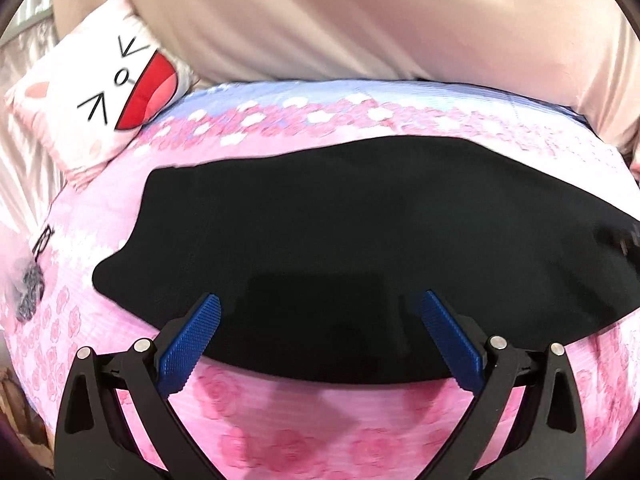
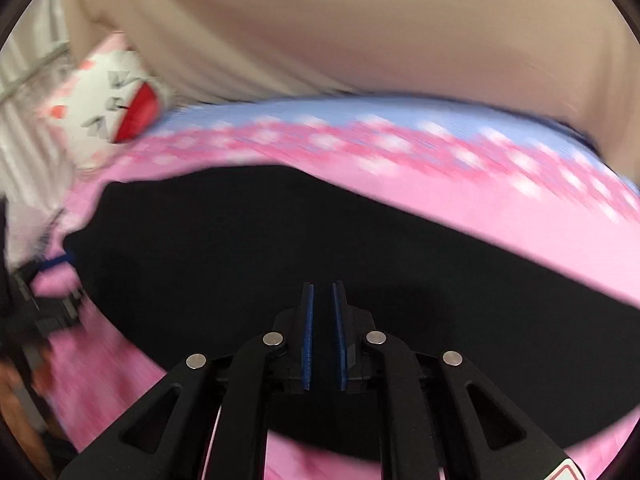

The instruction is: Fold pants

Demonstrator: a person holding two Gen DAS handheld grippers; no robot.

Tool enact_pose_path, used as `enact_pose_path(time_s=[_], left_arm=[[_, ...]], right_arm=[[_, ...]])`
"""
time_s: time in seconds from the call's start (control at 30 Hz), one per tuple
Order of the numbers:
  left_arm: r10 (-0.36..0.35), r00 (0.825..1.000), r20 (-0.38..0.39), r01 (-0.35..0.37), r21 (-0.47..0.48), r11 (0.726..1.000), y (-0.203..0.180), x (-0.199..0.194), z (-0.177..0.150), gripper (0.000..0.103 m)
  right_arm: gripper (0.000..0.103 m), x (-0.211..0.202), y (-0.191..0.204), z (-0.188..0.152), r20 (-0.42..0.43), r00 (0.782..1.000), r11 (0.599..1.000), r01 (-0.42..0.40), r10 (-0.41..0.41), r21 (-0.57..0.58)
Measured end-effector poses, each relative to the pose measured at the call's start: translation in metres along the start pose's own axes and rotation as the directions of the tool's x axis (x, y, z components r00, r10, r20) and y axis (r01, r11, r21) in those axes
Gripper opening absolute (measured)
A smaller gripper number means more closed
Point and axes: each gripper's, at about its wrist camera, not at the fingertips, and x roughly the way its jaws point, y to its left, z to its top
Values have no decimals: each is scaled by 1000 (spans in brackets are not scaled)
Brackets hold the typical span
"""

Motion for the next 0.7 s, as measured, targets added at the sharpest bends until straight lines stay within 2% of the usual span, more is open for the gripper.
enact_pose_path(time_s=[0.07,0.2,0.23,0.33,0.37,0.4,0.47,0.5,0.53,0.57,0.6,0.67,0.7], left_arm=[[-15,1000,7,15,20,1000,-18,-4,2,98],[-31,999,11,30,50,998,-54,-9,4,98],[-37,999,8,36,55,998,-63,-10,4,98],[-46,999,-3,47,74,996,-89,-12,4,98],[-48,999,-7,49,81,996,-96,-12,3,98],[-52,999,-12,52,90,995,-105,-13,3,98],[-59,998,-15,60,105,993,-115,-13,3,98],[-60,998,-17,62,112,992,-122,-14,3,98],[-64,998,-17,66,121,990,-131,-16,3,98],[-70,997,-17,72,129,989,-133,-14,5,98],[-72,997,-15,74,139,987,-139,-15,6,98],[-74,997,-11,75,165,983,-153,-15,7,98],[-76,997,-13,77,172,982,-157,-14,7,98]], right_arm=[[12,-7,-18,-20,-11,999,999,41,-41,25],[12,-2,-56,-49,-58,996,992,68,-62,103],[11,-5,-61,-52,-43,998,993,41,-37,115],[12,-21,-69,-52,5,1000,990,26,-27,141],[13,-25,-76,-53,23,999,988,24,-28,153],[19,-24,-81,-53,17,999,987,29,-32,156],[24,-11,-101,-59,-28,997,982,79,-75,172],[16,-13,-110,-61,-14,999,980,45,-44,192],[16,-22,-123,-64,3,1000,972,19,-20,235],[17,-32,-133,-66,20,999,966,37,-44,256],[18,-49,-147,-69,62,992,957,88,-109,275],[22,-74,-180,-76,101,974,932,159,-202,326],[22,-87,-209,-82,104,962,907,197,-252,373]])
